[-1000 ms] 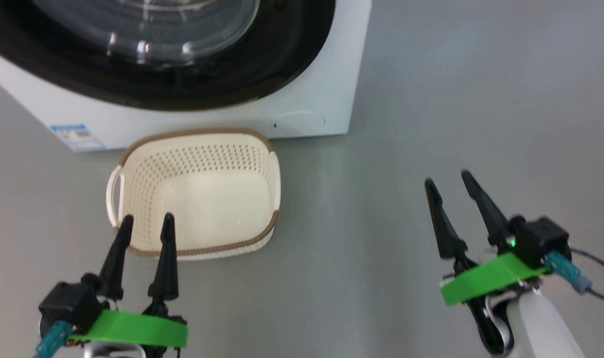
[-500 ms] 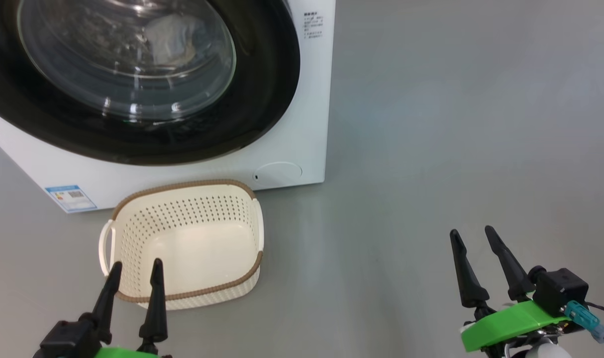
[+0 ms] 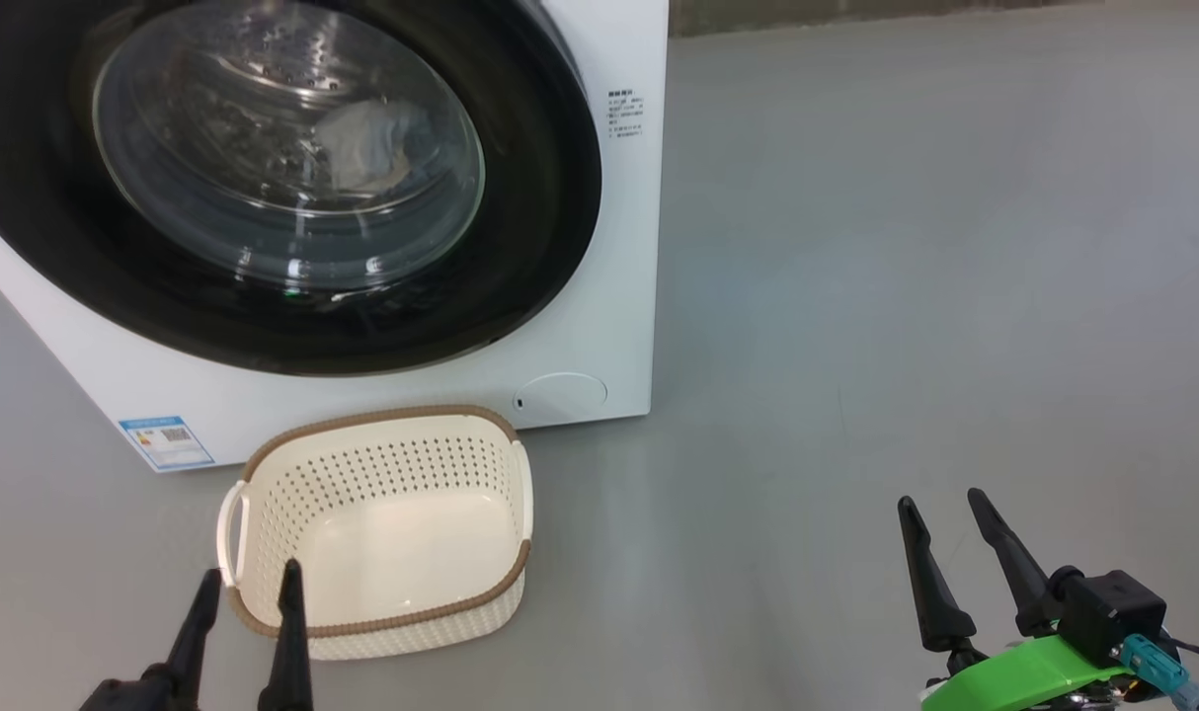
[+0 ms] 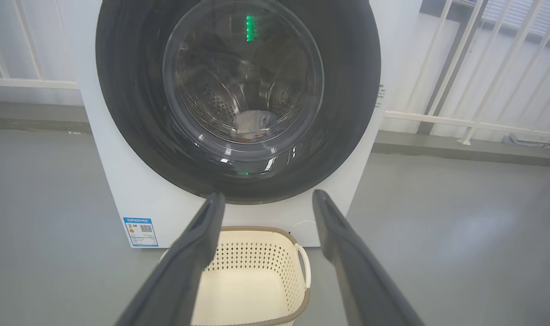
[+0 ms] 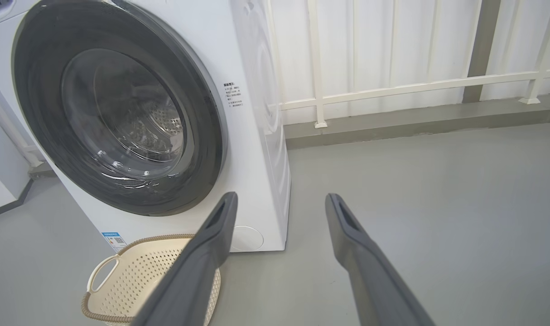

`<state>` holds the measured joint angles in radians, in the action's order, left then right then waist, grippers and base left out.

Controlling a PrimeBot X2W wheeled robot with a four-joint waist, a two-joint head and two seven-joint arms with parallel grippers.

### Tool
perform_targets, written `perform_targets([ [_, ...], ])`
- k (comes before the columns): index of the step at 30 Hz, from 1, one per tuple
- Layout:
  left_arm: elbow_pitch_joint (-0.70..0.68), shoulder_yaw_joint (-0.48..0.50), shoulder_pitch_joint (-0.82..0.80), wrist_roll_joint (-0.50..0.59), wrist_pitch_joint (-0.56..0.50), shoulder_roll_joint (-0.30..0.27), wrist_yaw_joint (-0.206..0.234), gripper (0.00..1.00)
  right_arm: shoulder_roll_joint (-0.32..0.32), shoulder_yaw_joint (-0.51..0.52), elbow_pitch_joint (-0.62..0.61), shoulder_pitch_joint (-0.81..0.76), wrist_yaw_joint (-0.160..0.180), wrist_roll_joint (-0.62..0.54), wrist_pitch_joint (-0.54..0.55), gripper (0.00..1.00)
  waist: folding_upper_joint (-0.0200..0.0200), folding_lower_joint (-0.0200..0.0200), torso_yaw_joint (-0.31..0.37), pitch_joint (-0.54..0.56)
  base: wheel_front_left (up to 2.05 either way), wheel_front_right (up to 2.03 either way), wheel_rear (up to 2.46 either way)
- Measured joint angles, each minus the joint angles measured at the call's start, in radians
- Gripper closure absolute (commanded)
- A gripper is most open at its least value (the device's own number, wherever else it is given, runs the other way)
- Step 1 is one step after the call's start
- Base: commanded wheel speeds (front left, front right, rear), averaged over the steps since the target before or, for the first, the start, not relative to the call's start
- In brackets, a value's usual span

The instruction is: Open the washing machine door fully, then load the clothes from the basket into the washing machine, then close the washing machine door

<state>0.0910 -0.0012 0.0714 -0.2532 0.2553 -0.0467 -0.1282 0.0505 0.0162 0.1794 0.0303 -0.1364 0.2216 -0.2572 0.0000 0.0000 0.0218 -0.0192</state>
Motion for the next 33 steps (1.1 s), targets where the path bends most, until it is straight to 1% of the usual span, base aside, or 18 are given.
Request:
perform_targets([
  [8,0.026,0.042,0.011,0.014,0.000,0.002,0.000,0.00,0.000,0.001,-0.003,-0.010,0.000,-0.006,0.000,0.00,0.0000,0.0000,-0.005,0.032,0.00,0.00,0.00],
  [18,0.038,0.043,0.011,0.015,0.000,0.002,0.000,0.00,-0.001,0.005,-0.009,-0.010,0.000,-0.009,0.000,0.00,0.0000,0.0000,-0.021,0.037,0.00,0.00,0.00],
  [33,0.035,0.042,0.011,0.010,0.000,0.003,0.000,0.00,-0.001,0.007,-0.007,-0.010,0.000,-0.009,0.000,0.00,0.0000,0.0000,-0.020,0.033,0.00,0.00,0.00],
])
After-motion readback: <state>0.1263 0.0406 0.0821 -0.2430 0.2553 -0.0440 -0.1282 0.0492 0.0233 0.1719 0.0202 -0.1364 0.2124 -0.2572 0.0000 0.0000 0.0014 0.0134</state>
